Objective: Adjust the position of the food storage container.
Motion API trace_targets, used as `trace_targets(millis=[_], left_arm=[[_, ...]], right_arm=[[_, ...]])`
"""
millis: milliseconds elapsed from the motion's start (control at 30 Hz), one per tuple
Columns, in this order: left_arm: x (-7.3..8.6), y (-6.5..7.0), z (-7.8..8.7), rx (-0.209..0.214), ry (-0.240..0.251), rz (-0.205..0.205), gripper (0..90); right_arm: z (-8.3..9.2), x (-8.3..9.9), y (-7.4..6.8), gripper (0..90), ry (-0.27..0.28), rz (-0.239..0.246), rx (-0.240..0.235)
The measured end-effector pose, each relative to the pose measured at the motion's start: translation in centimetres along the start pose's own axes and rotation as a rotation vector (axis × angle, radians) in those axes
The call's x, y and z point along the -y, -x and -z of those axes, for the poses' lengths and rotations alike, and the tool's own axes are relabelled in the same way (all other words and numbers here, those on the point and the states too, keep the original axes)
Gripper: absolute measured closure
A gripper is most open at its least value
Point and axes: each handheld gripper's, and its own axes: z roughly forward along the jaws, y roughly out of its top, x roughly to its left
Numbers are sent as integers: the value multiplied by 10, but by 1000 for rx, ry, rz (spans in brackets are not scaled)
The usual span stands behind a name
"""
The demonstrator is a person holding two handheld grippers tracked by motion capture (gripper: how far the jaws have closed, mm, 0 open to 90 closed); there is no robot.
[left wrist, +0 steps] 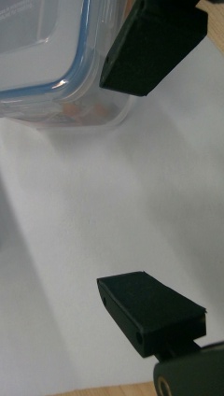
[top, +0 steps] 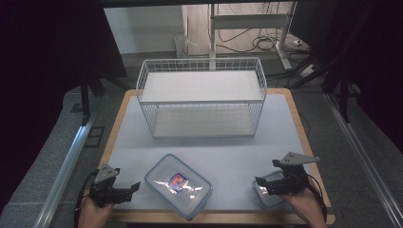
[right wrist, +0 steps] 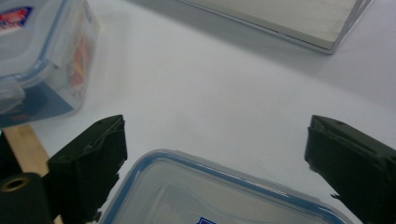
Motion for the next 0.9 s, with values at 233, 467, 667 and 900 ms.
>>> trace_targets(millis=[233, 467, 667, 900], left_arm=[[-1, 3, -1, 15, 11, -1, 1], [0, 2, -1, 33, 35, 4, 34], [0, 5, 0, 34, 51, -11, 51], [-1, 8, 0, 24, 57, -23, 59]], right_arm=[[-2, -1, -6, 138, 3, 22, 32], [-2, -1, -5, 248, -16, 15, 5], [0, -2, -9, 343, -27, 22, -5], [18, 4, -22, 747, -49, 69, -20]])
